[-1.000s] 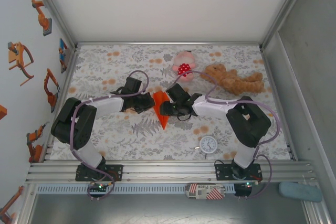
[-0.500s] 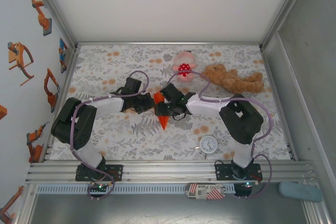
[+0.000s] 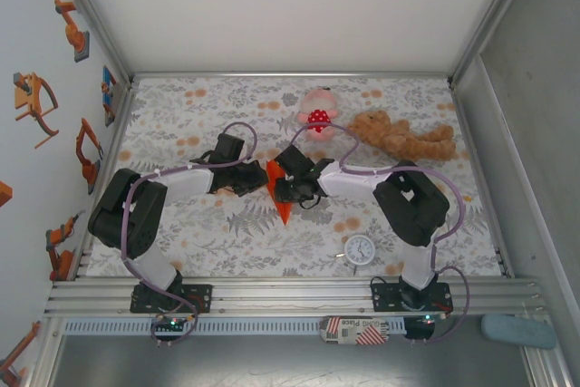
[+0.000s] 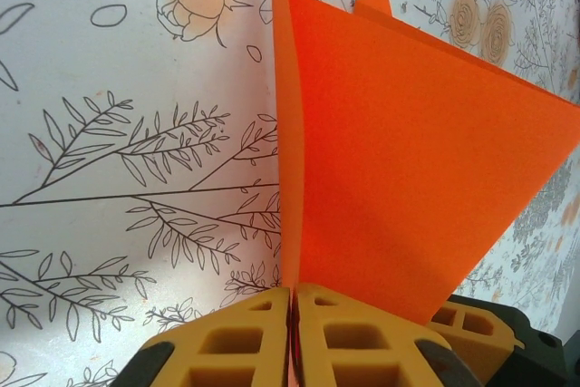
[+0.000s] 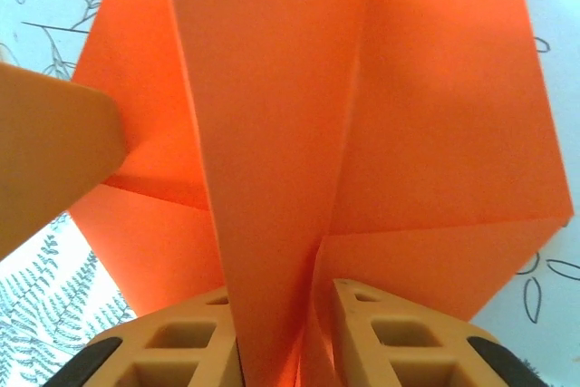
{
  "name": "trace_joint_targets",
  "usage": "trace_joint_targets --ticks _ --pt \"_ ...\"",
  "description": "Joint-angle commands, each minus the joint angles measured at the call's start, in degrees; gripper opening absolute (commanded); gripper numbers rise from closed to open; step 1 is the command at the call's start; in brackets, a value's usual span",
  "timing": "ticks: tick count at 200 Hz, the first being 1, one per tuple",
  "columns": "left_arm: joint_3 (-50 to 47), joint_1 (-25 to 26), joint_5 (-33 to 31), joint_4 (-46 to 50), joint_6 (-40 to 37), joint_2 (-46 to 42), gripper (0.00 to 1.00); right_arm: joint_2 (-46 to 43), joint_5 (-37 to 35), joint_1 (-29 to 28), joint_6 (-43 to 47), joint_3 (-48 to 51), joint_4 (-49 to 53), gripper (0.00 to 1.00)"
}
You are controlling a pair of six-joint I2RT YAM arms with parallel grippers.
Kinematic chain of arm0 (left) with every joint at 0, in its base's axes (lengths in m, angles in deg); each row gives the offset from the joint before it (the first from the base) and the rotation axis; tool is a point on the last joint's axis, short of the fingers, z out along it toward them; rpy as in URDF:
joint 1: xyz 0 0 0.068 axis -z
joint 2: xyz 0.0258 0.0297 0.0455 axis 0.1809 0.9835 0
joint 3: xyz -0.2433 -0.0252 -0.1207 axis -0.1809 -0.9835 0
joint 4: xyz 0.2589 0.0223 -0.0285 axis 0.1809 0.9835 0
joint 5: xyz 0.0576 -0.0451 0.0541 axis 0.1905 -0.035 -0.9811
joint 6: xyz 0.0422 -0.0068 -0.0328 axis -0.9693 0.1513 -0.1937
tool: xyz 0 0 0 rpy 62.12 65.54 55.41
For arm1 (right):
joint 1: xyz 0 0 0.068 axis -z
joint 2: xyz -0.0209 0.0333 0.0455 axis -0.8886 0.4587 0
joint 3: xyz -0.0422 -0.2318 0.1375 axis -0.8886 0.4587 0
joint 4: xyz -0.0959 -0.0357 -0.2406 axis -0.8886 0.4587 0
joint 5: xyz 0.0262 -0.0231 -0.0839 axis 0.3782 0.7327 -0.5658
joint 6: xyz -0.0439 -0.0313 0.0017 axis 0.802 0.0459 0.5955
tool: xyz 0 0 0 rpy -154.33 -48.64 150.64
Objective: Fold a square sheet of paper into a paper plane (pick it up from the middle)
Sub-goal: Move a paper plane to the center of the table.
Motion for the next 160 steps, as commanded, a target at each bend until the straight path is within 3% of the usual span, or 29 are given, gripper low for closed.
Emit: trace_joint_targets --ticks 1,45,94,122,160 --pt "-0.5 -0.1 0.6 0.1 0.3 -0.2 0.13 1.1 -2.0 -0.4 -0.1 -2.0 1.6 0.27" --pt "-0.4 -1.1 -0.8 2.3 -0.2 -2.9 0.23 1.1 -3.0 -0.4 0.0 -2.9 2.8 0.17" --pt "-2.3 -5.5 -6.7 9.4 -3.1 -10.4 0.32 -0.3 -11.6 -0.2 1.3 -5.2 9.5 0.05" --pt "-2.7 -7.3 -10.3 13.2 -4.4 -14.4 0.4 0.4 -15.2 0.5 2.0 -7.5 12.2 0.04" --pt "-3.3 -7.9 -11.9 15.0 -4.8 -16.1 0.49 2.9 -14.6 2.1 2.6 -10.9 12.2 0.03"
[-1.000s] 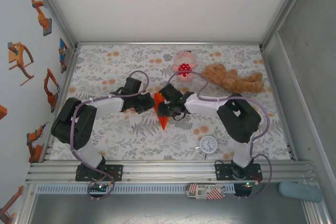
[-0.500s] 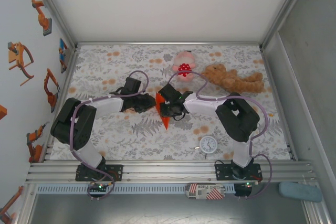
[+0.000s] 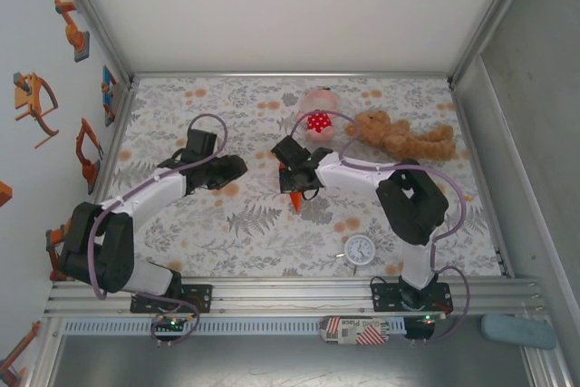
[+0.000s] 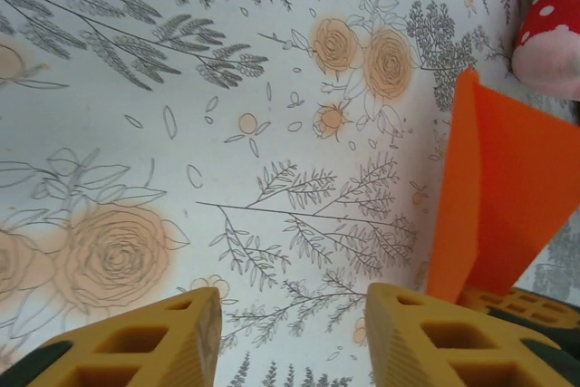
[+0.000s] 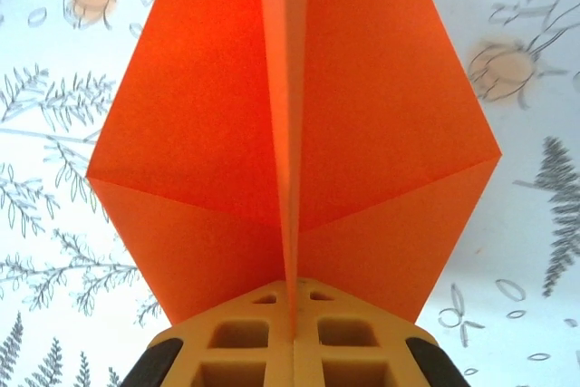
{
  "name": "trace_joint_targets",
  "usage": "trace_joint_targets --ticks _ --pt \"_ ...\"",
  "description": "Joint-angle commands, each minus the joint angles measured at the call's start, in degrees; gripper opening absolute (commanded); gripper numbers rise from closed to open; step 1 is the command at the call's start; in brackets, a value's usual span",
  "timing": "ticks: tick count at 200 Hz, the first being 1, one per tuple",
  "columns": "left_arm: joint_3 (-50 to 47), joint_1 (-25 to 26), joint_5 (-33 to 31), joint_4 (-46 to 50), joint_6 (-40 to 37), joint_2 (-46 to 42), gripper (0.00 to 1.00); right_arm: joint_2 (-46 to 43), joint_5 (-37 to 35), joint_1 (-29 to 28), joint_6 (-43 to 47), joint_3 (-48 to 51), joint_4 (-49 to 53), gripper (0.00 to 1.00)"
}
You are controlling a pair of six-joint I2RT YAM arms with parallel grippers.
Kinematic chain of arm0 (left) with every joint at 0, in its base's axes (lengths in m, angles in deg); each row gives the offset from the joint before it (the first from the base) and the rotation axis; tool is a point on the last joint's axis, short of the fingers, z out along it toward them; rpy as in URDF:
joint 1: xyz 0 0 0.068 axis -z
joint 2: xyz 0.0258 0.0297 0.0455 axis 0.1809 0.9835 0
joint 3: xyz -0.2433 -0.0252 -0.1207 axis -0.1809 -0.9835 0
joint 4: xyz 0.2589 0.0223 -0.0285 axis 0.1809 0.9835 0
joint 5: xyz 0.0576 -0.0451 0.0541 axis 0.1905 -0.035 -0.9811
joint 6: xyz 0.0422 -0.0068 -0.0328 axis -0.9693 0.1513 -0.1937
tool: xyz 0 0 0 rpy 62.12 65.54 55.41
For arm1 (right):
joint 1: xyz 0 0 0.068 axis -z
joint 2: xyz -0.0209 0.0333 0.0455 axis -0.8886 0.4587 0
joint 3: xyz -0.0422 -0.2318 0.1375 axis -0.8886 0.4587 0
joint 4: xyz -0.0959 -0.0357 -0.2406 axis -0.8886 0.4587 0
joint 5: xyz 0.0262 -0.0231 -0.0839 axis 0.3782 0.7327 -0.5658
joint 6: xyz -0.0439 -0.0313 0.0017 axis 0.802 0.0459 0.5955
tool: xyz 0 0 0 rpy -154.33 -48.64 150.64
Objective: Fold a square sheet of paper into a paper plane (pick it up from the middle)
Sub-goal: Move a paper plane to the center of the table.
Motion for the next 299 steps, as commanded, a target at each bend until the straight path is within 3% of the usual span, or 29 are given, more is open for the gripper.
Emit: trace_joint_targets --ticks 1,103,152,223,255,299 --pt "-1.2 -0.4 -2.1 3.5 -1.5 -1.2 0.49 2.3 -2.4 1.1 1.3 -3.2 1.8 0.03" --pt "-2.5 -0.5 -3.2 2.8 -0.9 -0.6 0.83 8.7 -1.0 3.8 2.1 -7.5 2.5 0.07" --pt "-2.4 -0.5 -3.6 3.0 -1.2 -0.4 0.89 10.3 -2.7 3.8 2.1 -8.3 3.7 0.19" --pt "-2.2 -0.6 -4.0 3.5 -1.5 -0.4 0.95 12.6 -3.4 3.8 2.3 -8.7 3.6 0.26" --pt "-2.3 -0.5 -4.0 3.5 -1.7 -0.1 0.97 13.8 -3.9 3.8 2.4 -7.8 2.6 0.35" --pt "-2.3 -0.5 -4.0 3.5 -1.7 0.3 0.99 15.5 -5.3 3.8 3.0 -9.0 2.6 0.36"
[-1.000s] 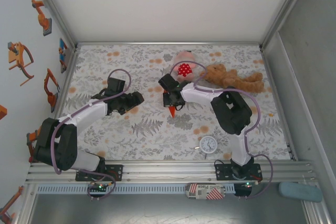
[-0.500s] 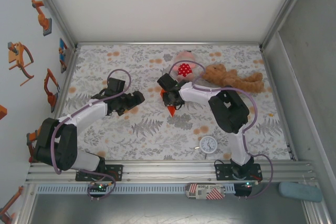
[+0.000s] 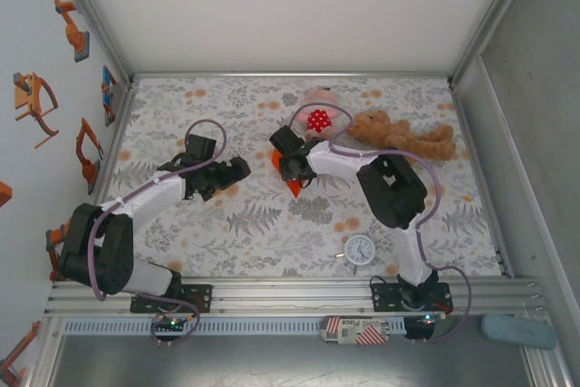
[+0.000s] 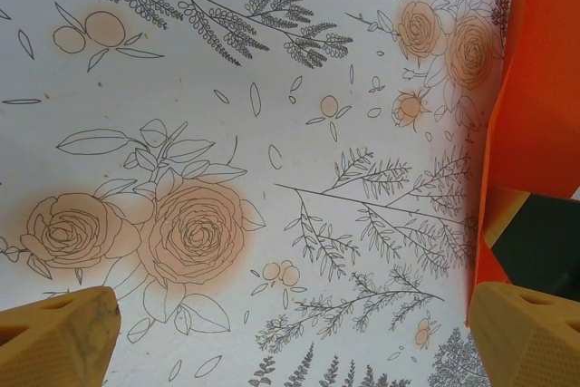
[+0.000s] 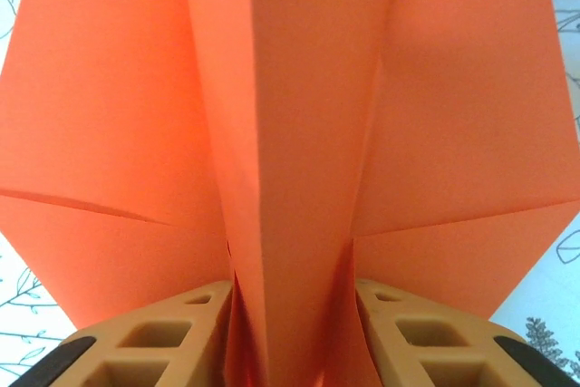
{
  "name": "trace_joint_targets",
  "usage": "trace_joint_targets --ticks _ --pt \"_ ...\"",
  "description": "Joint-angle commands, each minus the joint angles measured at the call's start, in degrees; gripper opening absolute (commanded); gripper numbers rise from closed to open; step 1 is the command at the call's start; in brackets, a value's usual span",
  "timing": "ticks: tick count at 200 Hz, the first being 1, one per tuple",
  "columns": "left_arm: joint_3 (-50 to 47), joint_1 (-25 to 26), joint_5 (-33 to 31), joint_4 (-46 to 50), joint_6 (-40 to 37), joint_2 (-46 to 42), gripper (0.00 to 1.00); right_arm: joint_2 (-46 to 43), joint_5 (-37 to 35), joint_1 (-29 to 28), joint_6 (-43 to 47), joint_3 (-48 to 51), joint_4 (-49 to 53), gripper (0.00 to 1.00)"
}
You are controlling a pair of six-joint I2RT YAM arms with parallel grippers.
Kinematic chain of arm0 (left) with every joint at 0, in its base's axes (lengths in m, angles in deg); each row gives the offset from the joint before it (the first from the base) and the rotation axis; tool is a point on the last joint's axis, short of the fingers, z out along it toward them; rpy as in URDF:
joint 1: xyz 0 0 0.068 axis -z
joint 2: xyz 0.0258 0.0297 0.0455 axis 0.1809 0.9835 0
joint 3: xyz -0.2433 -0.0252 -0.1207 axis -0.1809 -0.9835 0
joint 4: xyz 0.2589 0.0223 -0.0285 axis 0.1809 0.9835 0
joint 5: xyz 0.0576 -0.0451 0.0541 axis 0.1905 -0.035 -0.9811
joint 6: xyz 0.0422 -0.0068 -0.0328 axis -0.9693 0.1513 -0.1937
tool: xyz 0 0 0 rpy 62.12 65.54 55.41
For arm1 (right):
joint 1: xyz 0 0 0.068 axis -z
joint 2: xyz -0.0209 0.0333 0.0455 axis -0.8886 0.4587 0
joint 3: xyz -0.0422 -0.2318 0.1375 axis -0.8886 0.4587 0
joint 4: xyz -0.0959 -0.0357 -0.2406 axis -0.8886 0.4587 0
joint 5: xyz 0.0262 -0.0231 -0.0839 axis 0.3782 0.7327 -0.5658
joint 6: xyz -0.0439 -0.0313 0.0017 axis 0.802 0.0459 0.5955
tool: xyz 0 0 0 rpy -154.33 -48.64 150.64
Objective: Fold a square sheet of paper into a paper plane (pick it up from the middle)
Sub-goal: Move a paper plane to the center of the table.
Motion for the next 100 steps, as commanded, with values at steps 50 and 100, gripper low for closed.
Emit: trace_joint_targets --ticks 50,100 --pt "-0.3 -0.3 -0.6 1.4 -1.3 0.8 1.0 7.2 -3.6 0.3 1.3 -3.3 2.8 0.35" --pt "-0.2 -0.3 -0.3 1.2 -1.2 1.0 0.99 6.7 -3.6 0.3 -0.4 -4.1 3.3 0.32"
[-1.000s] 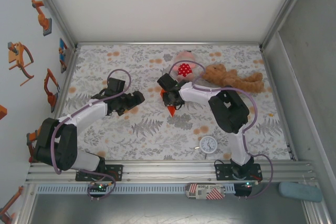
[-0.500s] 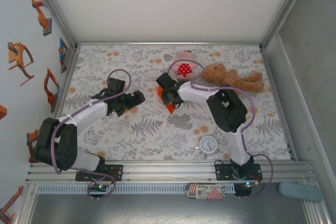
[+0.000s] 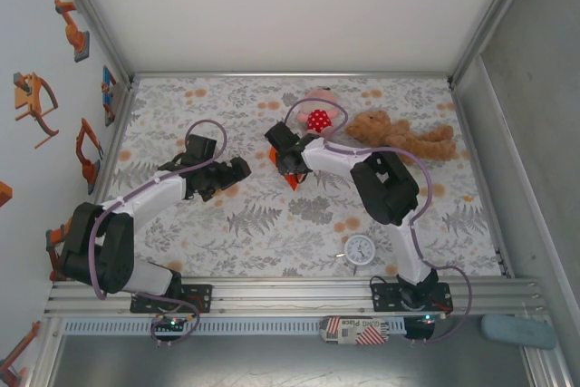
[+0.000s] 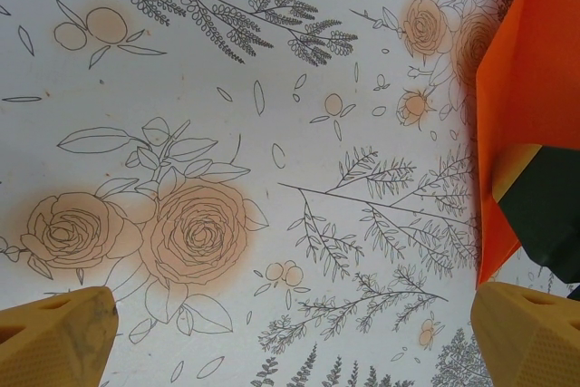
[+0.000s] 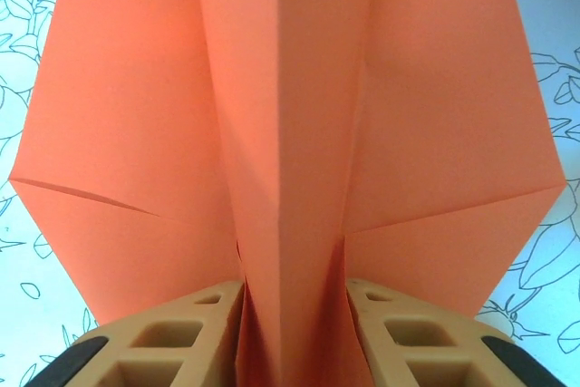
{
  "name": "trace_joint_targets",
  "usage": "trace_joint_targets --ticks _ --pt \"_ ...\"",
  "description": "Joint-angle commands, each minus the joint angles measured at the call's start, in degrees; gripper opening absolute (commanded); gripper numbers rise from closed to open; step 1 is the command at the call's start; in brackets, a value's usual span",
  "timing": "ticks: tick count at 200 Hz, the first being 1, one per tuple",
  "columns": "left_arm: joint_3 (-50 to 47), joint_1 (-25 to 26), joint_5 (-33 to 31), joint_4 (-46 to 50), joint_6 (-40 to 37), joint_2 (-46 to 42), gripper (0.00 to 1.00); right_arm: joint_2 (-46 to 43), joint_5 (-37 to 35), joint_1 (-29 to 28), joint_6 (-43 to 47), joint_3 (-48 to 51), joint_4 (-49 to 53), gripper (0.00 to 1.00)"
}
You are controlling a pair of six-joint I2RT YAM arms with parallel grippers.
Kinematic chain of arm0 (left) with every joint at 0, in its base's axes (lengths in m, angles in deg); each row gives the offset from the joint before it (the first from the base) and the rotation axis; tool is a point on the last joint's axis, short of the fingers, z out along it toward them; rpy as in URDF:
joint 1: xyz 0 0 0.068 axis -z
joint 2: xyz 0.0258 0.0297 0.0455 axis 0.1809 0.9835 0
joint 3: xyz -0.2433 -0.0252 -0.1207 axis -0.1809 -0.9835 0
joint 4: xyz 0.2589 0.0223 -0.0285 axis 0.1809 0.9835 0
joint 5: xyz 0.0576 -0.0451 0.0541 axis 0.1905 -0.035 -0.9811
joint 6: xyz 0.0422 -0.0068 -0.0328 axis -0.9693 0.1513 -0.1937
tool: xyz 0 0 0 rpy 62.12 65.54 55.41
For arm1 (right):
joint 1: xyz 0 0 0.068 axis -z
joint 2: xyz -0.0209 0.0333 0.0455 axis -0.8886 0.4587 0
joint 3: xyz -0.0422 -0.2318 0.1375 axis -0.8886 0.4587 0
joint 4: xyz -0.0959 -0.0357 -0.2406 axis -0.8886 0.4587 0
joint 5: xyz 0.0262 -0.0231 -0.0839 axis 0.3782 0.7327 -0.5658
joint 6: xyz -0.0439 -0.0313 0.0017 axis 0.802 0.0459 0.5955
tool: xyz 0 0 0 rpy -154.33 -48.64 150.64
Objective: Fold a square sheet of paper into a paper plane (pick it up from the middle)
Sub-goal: Move a paper plane to the center of the table.
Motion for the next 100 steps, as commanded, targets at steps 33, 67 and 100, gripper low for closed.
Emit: trace_joint_targets --ticks 33,67,100 --pt "-0.2 -0.3 -0.3 1.1 -1.2 0.8 0.99 1.1 0.1 0.3 -1.4 0.5 3.7 0.3" --pt "0.2 -0.3 -0.2 1.4 -1.3 0.4 0.99 -1.0 0.0 0.4 -1.1 -0.9 4.4 0.3" --pt "0.7 -0.3 -0.6 2.0 -1.3 -0.3 0.98 -2.4 -0.3 0.6 -1.6 -2.2 5.9 0.3"
